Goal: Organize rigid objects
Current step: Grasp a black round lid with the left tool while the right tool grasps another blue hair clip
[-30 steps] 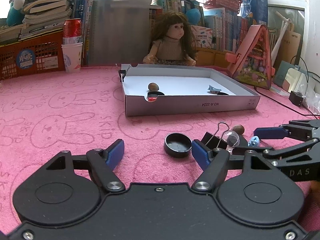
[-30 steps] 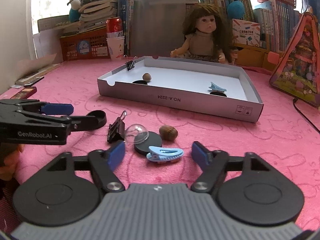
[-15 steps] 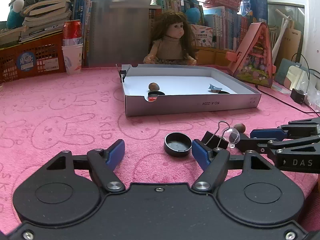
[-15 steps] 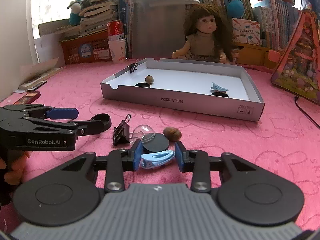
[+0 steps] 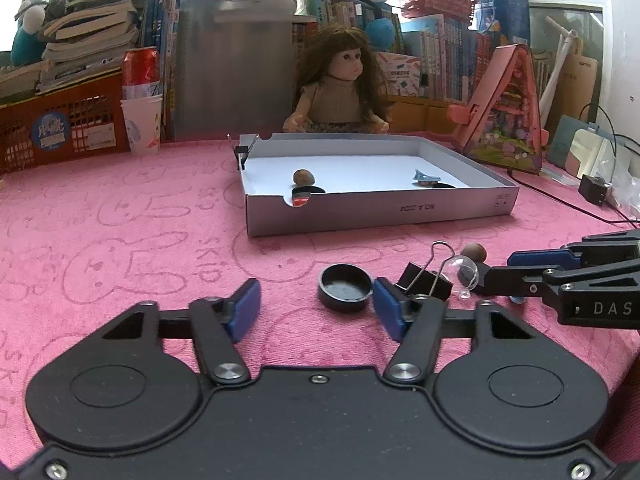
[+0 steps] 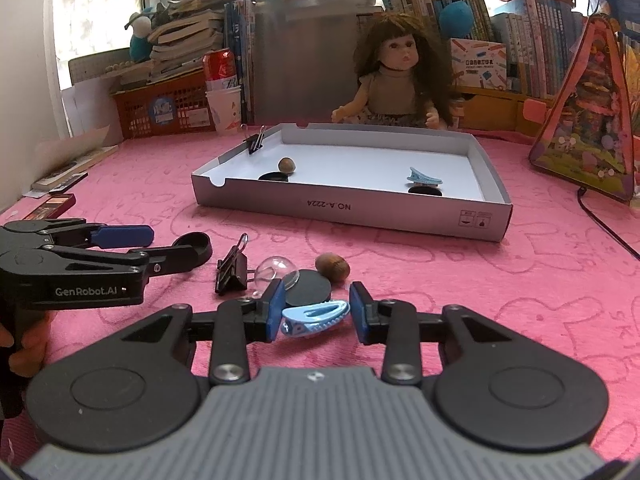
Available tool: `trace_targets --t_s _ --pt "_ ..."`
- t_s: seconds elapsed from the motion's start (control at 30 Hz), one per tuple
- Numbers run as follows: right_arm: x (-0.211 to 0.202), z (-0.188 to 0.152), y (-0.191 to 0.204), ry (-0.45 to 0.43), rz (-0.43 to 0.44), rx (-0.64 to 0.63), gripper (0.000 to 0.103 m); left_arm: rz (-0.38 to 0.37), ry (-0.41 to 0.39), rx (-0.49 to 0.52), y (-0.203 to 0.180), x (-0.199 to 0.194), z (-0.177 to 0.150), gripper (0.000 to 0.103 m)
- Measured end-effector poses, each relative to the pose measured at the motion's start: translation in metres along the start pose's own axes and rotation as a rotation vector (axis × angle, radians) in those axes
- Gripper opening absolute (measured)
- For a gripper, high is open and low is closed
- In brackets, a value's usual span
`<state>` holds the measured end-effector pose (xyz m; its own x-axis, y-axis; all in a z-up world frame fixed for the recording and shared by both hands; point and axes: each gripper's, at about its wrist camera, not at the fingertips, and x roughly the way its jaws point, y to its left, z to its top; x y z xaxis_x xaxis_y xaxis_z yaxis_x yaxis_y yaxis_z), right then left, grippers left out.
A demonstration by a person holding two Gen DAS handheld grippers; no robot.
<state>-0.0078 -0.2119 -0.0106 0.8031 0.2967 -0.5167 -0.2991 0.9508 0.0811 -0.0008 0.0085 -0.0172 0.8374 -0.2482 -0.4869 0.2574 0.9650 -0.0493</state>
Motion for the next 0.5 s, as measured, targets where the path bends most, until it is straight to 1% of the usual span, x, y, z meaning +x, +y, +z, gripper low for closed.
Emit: trace_targets --t_s 0.07,0.13,0.17,0.2,0.3,0.33,0.37,0.5 --pt "-0.002 -0.001 -0.002 -0.005 0.0 0.004 0.041 0.003 -0.005 0.005 -0.003 -0.001 0.0 0.049" --pt "-0.004 -0.002 -0.004 -0.01 0.002 0.01 0.041 -0.005 -0.003 -0.008 -0.006 -0.002 0.0 0.036" --pt "-0.005 -0.003 -0.004 -0.013 0.002 0.012 0.04 -0.012 -0.002 -0.019 -0.007 -0.003 0.0 0.032" --pt "-0.007 -0.003 -0.005 -0.017 0.001 0.014 0.04 -0.01 -0.002 -0.025 -0.009 -0.003 0.0 0.023" --pt "-0.012 -0.005 -0.008 -0.031 0.002 0.021 0.04 0.017 -0.01 -0.008 -0.016 -0.006 0.002 0.021" --pt "-0.014 -0.006 -0.009 -0.036 0.0 0.022 0.04 0.023 -0.014 -0.004 -0.017 -0.008 0.002 0.016" --pt "-0.015 -0.006 -0.011 -0.041 -0.002 0.025 0.04 0.026 -0.015 -0.005 -0.018 -0.009 0.003 0.013" --pt "-0.019 -0.007 -0.016 -0.054 -0.007 0.046 0.04 0.037 -0.02 -0.007 -0.021 -0.016 0.005 0.012"
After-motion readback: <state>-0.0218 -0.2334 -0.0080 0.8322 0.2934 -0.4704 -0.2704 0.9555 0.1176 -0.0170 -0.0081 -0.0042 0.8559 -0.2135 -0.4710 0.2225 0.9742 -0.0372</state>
